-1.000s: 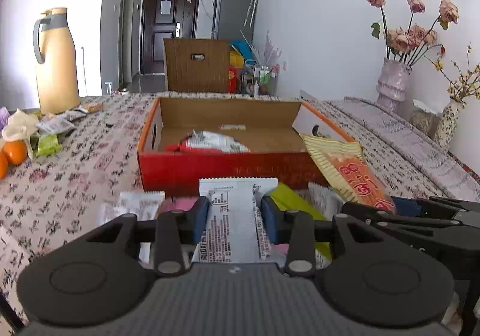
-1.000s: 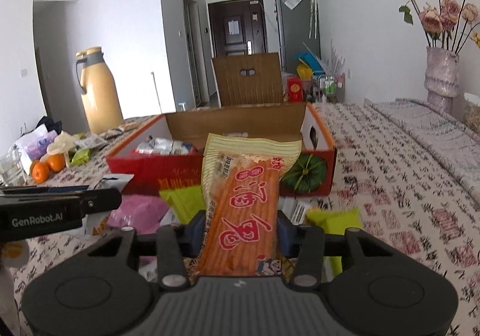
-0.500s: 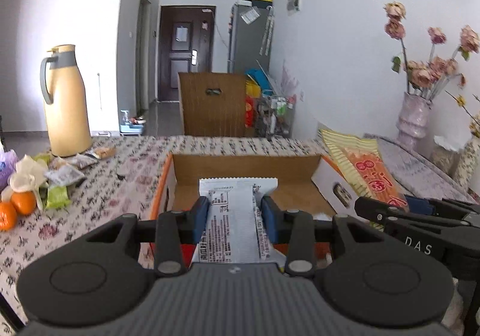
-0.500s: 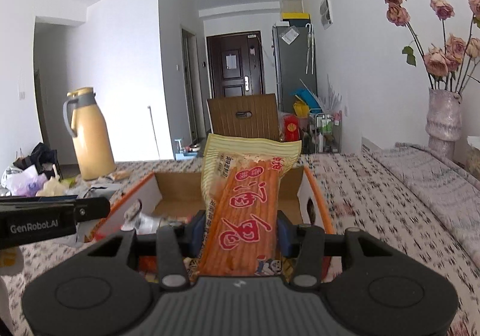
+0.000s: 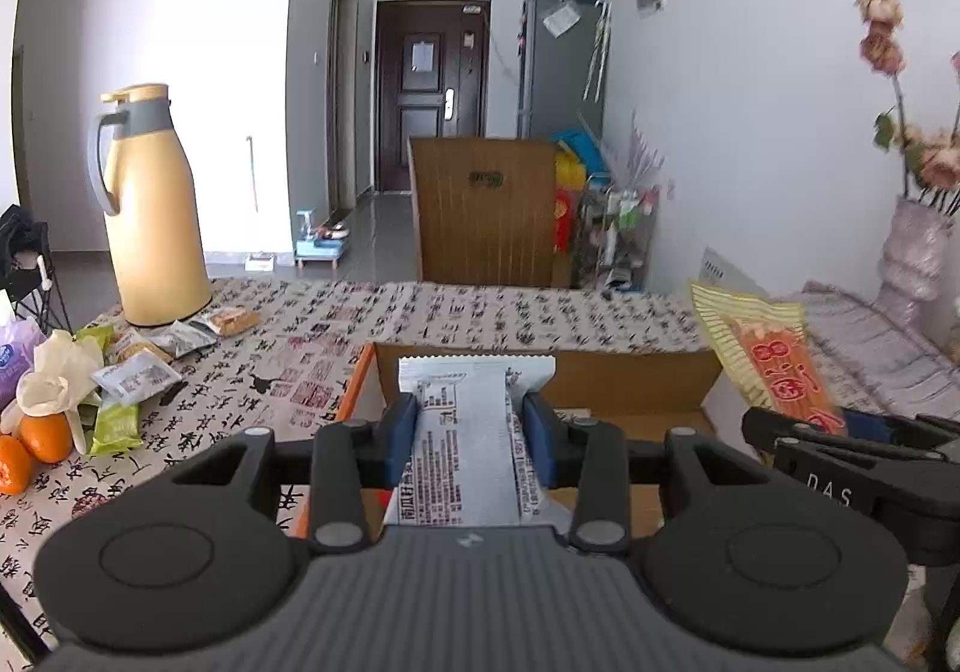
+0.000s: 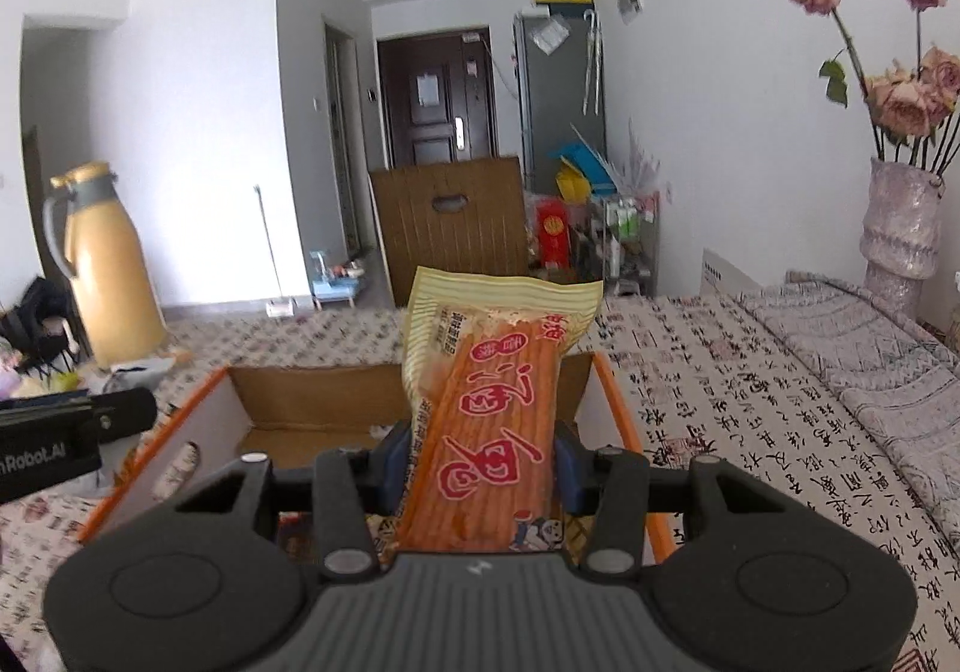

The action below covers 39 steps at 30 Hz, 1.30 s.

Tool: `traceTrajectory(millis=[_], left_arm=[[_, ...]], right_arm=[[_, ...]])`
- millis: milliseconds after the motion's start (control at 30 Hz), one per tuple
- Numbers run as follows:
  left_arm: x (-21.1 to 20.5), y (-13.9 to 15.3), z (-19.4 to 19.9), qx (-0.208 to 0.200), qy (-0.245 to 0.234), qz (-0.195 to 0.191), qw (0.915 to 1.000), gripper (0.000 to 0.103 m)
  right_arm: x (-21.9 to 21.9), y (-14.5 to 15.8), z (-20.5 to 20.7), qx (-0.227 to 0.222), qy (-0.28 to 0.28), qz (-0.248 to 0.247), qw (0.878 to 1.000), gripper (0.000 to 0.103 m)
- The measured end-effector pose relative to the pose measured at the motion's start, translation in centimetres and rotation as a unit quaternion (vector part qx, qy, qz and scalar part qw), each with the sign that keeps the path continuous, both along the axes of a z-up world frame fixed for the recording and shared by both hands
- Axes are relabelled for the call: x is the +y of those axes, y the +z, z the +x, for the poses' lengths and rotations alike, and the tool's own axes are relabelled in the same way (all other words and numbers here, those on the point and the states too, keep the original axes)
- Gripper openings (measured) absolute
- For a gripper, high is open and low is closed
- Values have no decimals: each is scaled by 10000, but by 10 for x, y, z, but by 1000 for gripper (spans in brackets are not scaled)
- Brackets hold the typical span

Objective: Organize snacks
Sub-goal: 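Carry both snacks into the cardboard box and open both grippers to drop them, then move both grippers back from the box to the snack pile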

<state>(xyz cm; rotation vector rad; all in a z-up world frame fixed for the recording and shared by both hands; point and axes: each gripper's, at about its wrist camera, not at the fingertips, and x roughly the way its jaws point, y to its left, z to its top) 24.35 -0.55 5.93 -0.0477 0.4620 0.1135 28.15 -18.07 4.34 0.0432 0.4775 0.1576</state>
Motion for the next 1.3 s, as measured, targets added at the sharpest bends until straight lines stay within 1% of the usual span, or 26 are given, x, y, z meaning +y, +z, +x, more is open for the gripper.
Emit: traceTrajectory(millis=[133,233,400,500,533,633,700,767,800,833,867,933,1300], left_arm=[[0,-18,17,216,57,35,9997,39],[4,-29,24,348,65,-13,9994,39],[10,-36,27,429,34,-101,9990,39],[9,-36,26,418,-28,-133,9990,41],[9,-35,24,396,-48,-152,9991,41],[10,-33,21,320,-29,-169,9993,54],[10,-31,19,261,27,-154,9995,75],[10,-29,15,167,79,-127,9997,84],[10,-28,14,147,72,-145,9998,90],[11,-27,13,128,78,-171,9997,97],[11,-26,12,94,116,-177,9997,103],[12,-24,10,31,140,-172,9997,103],[8,-14,1,-42,159,-183,9997,103]], right_arm=[[6,-12,18,259,5,-169,9995,46],[11,-21,26,398,57,-267,9988,46],[15,-30,31,525,114,-386,9978,46],[15,-35,34,623,154,-405,9971,49],[15,-37,34,648,164,-409,9969,52],[11,-41,33,699,159,-400,9966,63],[8,-42,32,712,147,-373,9967,69],[5,-42,30,680,108,-332,9971,85],[4,-41,28,650,95,-306,9974,90],[2,-40,26,615,91,-268,9977,96],[0,-39,24,594,90,-238,9979,100],[-3,-37,21,541,63,-217,9983,103],[-9,-31,11,400,-54,-262,9988,103]])
